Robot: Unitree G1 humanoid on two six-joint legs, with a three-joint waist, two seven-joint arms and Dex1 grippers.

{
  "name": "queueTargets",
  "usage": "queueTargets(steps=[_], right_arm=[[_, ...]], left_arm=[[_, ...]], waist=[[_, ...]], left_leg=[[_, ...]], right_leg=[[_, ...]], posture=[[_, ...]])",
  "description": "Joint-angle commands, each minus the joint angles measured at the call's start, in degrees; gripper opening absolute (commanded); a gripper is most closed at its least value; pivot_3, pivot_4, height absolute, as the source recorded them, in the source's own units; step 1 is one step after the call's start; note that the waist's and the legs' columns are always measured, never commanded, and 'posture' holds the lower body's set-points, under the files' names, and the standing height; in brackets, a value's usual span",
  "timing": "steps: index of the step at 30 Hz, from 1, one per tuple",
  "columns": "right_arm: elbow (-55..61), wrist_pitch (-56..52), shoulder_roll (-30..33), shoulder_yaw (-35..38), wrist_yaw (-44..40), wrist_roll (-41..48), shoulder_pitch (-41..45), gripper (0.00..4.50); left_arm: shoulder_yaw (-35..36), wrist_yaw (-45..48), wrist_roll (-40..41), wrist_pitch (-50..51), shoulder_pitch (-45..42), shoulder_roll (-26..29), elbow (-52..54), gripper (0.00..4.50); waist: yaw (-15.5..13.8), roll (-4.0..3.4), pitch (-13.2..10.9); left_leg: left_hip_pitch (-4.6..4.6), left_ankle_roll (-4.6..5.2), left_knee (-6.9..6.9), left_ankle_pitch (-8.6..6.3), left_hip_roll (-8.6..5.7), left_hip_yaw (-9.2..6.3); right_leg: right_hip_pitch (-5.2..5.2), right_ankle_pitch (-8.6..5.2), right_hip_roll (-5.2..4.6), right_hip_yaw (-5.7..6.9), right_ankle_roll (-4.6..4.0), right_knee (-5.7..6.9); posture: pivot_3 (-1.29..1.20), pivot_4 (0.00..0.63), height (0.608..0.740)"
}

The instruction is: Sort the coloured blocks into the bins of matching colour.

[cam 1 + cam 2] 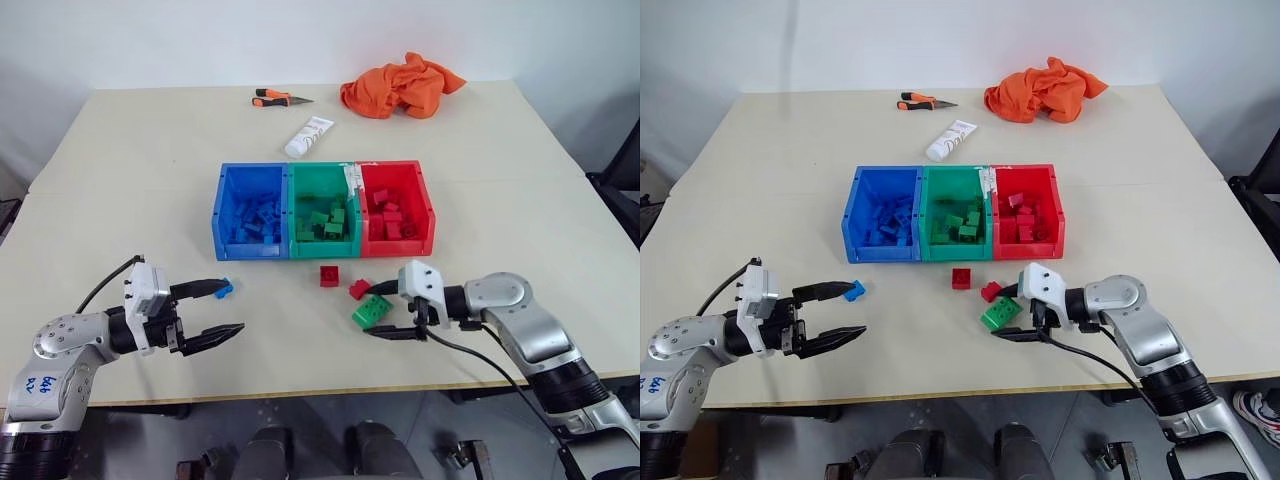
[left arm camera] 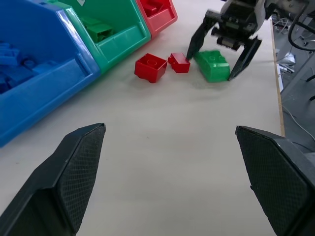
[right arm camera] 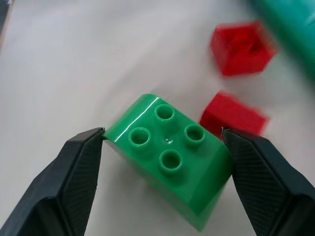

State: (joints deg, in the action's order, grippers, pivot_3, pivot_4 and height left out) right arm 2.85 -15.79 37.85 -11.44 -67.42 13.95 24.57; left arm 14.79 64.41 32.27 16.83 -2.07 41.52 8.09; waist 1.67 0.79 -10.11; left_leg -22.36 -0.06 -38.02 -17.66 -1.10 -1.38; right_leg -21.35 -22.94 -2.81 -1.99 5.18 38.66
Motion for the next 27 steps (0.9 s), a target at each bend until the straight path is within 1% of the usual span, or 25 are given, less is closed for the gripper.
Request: queueTargets(steps=[1,4,6,8,12,16,17,18,19,22,26,27], right_arm=[[3.6,-2.2,0.5,4.8,2.6,2.4,3.6,3.45],[2.0,-2.7,-1.5,6.4,5.5,2.7,8.6,3.45],[-2.7,-1.7,-4.3,6.3,7.4,2.0,14.9,3.45],[-6.4,-0.6,-6.0,5.8,8.0,0.8,18.8,3.45],[-18.9,5.8,-10.2,2.8,9.0,-3.9,27.2,3.45],[-32.2,11.6,-16.2,1.7,11.3,-6.9,35.2,3.45],[-34.8,13.3,-17.4,1.8,12.0,-7.4,36.6,3.8],[-37.0,14.8,-18.2,1.9,12.4,-7.8,37.7,4.18],[-39.4,16.2,-19.0,1.9,13.0,-8.5,38.8,4.43],[-44.0,19.8,-20.7,1.5,13.8,-9.9,40.9,4.47],[-41.7,20.6,-19.8,2.2,11.6,-9.2,39.6,4.47],[-39.8,19.9,-18.8,2.5,10.5,-8.7,38.6,4.47]], left_arm=[[0.5,0.4,0.7,-0.8,-1.1,0.0,-0.5,4.5],[0.1,0.5,0.4,-1.1,-1.9,-0.2,-1.3,4.5],[-0.2,0.5,0.1,-1.4,-2.7,-0.3,-2.0,4.5],[-0.5,0.6,-0.1,-1.8,-3.3,-0.4,-2.6,4.5],[-1.2,0.2,-0.5,-2.6,-4.7,-0.9,-3.7,4.5],[-1.7,-0.1,-0.8,-3.1,-5.4,-1.4,-4.1,4.5],[-1.7,-0.2,-0.8,-3.2,-5.5,-1.5,-4.2,4.5],[-1.8,-0.2,-0.9,-3.3,-5.6,-1.6,-4.3,4.5],[-1.8,-0.3,-0.9,-3.4,-5.7,-1.7,-4.4,4.5],[-1.7,-0.5,-0.9,-3.8,-5.9,-1.9,-4.6,4.5],[-1.3,0.0,-0.8,-4.1,-5.7,-1.6,-5.1,4.5],[-1.1,0.3,-0.8,-4.4,-5.7,-1.4,-5.4,4.5]], waist=[[0.0,0.0,0.0],[0.1,0.0,0.0],[0.4,0.0,0.0],[0.4,0.0,0.0],[0.4,-0.01,0.0],[0.8,-0.01,0.0],[1.2,-0.01,0.0],[1.4,-0.01,0.0],[1.5,-0.01,0.0],[1.7,-0.01,0.0],[1.7,-0.01,0.0],[1.8,-0.01,0.0]], left_leg=[[0.0,0.0,0.0,0.0,0.0,0.0],[0.0,-0.02,0.0,0.01,0.0,0.0],[0.0,-0.05,0.02,0.02,0.0,0.0],[0.0,-0.08,0.02,0.05,0.0,0.01],[0.0,-0.07,0.02,0.04,-0.01,0.02],[-0.04,-0.07,0.01,0.04,-0.01,0.08],[-0.03,-0.08,0.01,0.04,0.0,0.08],[-0.03,-0.1,0.01,0.05,0.0,0.08],[-0.03,-0.1,0.01,0.05,0.01,0.06],[-0.03,-0.1,0.0,0.05,0.01,0.06],[-0.04,-0.1,-0.01,0.05,0.01,0.06],[-0.04,-0.1,-0.01,0.05,0.01,0.06]], right_leg=[[0.0,0.0,0.0,0.0,0.0,0.0],[-0.03,0.0,0.0,-0.01,0.0,0.01],[-0.06,0.0,0.02,0.0,-0.01,0.05],[-0.12,0.0,0.02,0.0,-0.01,0.13],[-0.16,0.0,0.0,0.03,-0.01,0.21],[-0.22,0.0,-0.01,0.04,-0.01,0.23],[-0.23,0.0,-0.01,0.06,-0.01,0.29],[-0.25,0.0,-0.01,0.07,-0.01,0.3],[-0.25,0.0,-0.01,0.1,-0.01,0.33],[-0.23,0.01,-0.02,0.12,-0.01,0.43],[-0.23,0.0,-0.03,0.13,-0.01,0.46],[-0.23,0.01,-0.03,0.13,-0.01,0.47]], posture=[[0.0,0.15,0.74],[0.0,0.15,0.74],[0.0,0.15,0.74],[0.0,0.15,0.74],[0.0,0.15,0.74],[0.0,0.15,0.74],[0.0,0.15,0.74],[0.0,0.15,0.74],[0.0,0.15,0.74],[0.0,0.15,0.74],[0.0,0.15,0.74],[0.0,0.15,0.74]])
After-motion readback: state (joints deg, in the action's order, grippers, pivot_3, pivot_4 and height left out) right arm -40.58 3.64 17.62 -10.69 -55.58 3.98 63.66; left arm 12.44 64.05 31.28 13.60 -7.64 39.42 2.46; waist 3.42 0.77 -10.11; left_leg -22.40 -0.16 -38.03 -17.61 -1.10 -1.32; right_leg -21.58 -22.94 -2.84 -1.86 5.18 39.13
